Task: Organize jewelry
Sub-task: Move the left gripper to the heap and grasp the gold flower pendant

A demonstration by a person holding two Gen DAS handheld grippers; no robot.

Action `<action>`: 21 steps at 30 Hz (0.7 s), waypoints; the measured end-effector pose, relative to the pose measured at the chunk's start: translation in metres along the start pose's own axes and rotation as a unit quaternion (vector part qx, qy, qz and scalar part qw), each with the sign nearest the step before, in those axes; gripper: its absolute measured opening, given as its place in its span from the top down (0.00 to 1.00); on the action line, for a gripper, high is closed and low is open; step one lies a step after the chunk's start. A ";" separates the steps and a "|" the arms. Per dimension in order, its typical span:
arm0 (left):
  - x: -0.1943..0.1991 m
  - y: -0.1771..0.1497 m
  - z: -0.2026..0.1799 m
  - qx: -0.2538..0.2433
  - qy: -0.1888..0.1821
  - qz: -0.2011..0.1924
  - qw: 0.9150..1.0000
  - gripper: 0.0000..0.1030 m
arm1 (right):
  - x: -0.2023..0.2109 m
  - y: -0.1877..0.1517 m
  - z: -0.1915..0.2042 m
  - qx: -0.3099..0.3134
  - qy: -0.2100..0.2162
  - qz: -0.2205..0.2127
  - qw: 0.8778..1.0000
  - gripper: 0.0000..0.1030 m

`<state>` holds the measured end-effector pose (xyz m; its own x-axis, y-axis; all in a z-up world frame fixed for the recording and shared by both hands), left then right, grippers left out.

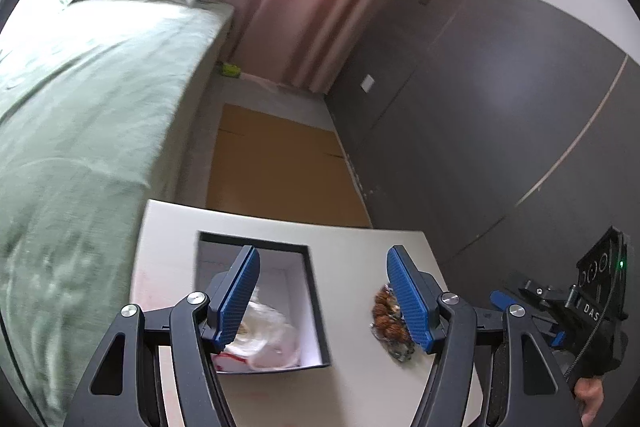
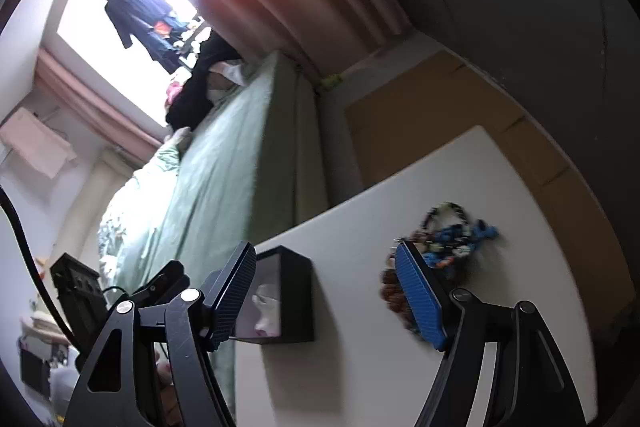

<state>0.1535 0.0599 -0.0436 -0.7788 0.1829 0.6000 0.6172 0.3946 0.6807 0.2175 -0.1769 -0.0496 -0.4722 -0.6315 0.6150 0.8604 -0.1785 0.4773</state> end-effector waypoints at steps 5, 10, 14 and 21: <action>-0.014 -0.008 -0.023 -0.021 -0.009 0.013 1.000 0.35 | 0.009 0.003 -0.024 -0.012 -0.024 0.003 1.000 0.30; -0.026 -0.016 -0.045 -0.046 -0.008 0.023 0.999 0.35 | 0.017 0.008 -0.042 -0.030 -0.033 0.003 0.999 0.30; -0.035 -0.021 -0.061 -0.064 0.000 0.031 0.997 0.36 | 0.023 0.012 -0.053 -0.045 -0.037 0.003 0.998 0.30; -0.064 -0.033 -0.093 -0.103 0.005 0.073 0.992 0.46 | 0.013 0.016 -0.076 -0.068 -0.047 0.040 0.996 0.30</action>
<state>0.1932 -0.0484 -0.0654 -0.6791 0.2159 0.7016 0.7337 0.1724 0.6572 0.2397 -0.2458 -0.0820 -0.4110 -0.5750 0.7074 0.9112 -0.2345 0.3388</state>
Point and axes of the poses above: each gripper's, at about its wrist camera, not at the fingertips, and x roughly against the way its jaws point, z to its left, y to its top, the point moved 3 cm from there along -x, roughly the way its jaws point, and after that the axes turned 4 degrees about -x, right-handed, at the moved point
